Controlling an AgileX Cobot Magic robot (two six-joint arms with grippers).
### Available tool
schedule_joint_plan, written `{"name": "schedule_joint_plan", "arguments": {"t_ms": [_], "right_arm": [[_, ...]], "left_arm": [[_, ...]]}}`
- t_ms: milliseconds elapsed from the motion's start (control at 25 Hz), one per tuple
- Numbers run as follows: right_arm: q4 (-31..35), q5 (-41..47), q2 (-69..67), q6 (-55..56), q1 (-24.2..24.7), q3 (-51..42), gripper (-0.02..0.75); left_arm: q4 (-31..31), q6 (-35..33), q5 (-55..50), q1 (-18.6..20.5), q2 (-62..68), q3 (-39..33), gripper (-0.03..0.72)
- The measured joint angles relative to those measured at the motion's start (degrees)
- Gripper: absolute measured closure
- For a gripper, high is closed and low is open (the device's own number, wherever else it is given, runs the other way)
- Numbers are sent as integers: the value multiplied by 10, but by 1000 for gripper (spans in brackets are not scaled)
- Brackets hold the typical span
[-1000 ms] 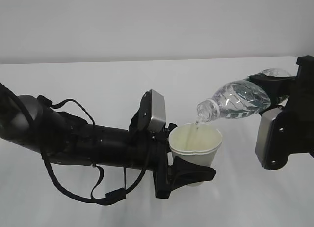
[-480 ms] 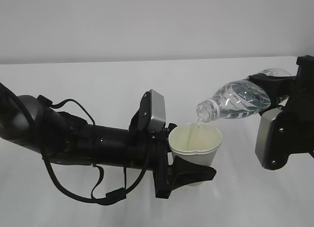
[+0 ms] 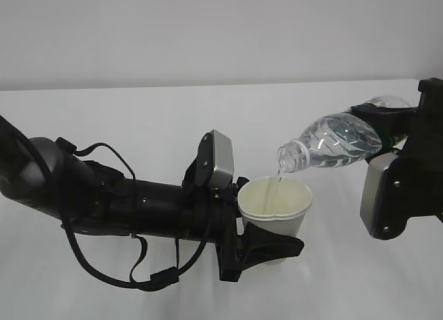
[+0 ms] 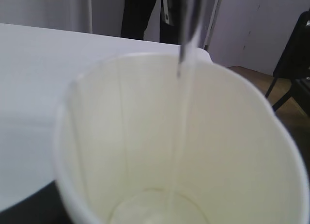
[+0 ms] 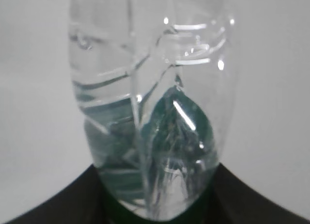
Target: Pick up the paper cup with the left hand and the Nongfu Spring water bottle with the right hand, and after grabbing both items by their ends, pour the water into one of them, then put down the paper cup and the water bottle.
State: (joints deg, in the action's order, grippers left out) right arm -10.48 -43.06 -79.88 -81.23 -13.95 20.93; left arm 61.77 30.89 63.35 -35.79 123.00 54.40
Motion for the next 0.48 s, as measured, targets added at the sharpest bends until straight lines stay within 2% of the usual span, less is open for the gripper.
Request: {"name": "schedule_joint_plan", "arguments": {"t_ms": [480], "right_arm": [[0,0,0,0,0,0,416]], "left_arm": [[0,0,0,0,0,0,216]]}}
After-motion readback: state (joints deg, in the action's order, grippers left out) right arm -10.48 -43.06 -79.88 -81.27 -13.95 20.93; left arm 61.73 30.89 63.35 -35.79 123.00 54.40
